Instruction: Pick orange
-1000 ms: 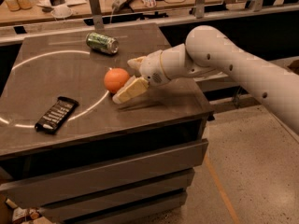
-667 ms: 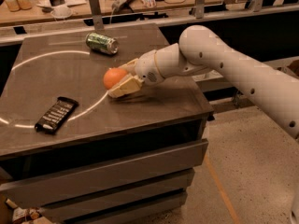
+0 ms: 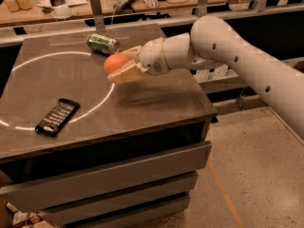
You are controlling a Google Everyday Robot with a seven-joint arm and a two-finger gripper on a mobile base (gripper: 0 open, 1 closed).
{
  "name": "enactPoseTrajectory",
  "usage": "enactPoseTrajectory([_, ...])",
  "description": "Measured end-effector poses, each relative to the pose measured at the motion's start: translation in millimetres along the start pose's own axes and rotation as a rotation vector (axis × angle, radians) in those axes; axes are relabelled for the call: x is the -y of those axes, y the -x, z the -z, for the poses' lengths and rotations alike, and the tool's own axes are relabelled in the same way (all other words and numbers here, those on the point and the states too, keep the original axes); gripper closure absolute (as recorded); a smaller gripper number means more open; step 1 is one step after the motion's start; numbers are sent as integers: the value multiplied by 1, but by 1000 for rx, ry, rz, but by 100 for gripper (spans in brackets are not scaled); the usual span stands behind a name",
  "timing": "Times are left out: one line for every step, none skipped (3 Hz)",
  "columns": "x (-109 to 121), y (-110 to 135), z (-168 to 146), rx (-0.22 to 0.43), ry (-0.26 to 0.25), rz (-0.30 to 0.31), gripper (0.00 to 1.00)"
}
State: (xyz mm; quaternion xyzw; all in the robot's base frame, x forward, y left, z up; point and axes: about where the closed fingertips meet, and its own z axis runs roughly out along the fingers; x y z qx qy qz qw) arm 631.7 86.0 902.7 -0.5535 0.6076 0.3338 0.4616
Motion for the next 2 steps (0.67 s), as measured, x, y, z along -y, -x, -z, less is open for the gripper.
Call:
enactPoseTrajectory([2, 35, 11, 63, -8, 54, 100])
enactPoseTrajectory([2, 37, 12, 65, -9, 57, 100])
